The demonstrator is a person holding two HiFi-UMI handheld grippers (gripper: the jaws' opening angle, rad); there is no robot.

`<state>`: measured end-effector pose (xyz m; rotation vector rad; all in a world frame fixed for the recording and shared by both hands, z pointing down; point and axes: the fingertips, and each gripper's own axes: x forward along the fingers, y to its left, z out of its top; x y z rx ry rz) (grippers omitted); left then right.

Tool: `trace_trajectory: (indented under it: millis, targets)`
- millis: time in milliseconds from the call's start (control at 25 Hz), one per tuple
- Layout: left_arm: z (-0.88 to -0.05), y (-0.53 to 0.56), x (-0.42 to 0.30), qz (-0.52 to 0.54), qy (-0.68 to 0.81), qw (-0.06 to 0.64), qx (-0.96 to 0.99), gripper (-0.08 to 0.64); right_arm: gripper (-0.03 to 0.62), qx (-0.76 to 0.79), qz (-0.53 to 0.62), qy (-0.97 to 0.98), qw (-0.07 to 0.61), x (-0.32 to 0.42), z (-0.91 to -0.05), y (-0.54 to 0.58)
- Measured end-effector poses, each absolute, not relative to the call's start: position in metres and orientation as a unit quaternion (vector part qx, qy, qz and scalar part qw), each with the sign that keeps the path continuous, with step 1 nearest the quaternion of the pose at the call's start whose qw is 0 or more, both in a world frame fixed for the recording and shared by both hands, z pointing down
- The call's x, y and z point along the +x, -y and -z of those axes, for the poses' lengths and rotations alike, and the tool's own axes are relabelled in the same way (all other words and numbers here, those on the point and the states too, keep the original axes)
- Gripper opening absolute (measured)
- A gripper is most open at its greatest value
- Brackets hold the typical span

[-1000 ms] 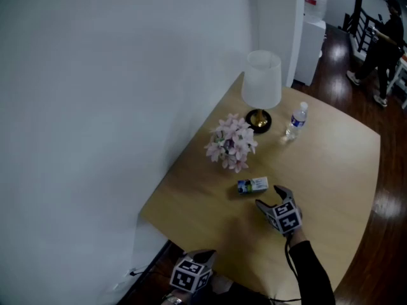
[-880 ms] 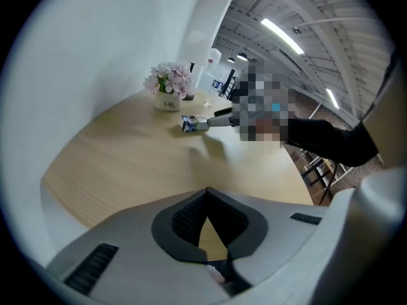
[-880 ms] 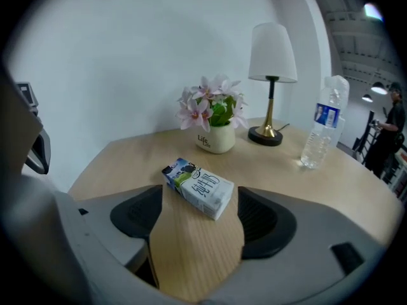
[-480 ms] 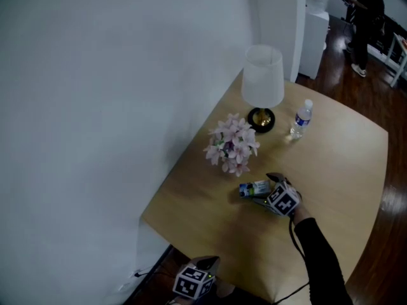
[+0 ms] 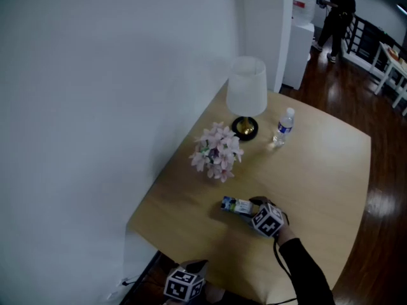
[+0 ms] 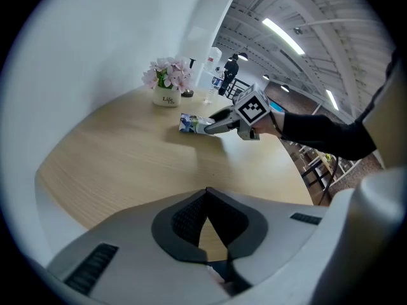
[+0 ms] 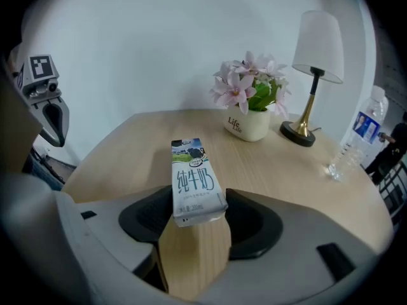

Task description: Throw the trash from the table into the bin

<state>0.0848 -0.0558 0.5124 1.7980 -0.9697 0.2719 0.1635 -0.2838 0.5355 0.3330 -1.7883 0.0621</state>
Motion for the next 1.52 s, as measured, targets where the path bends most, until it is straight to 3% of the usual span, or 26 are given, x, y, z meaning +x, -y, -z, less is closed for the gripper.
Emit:
trace_trajectory:
  millis: [520, 1520]
  targets:
    - [-0.512, 0.015, 0.071, -0.083, 0.405, 0.494, 0.765, 0.003, 0.27, 0.193, -0.107, 0.798, 0.56, 0.137, -0.487, 0.114]
    - [-0.571, -0.109, -0.019, -0.043, 0.458, 0.525, 0.716, 0.003, 0.268, 0.126, -0.117, 0.795, 0.581, 0.045, -0.531, -0.044]
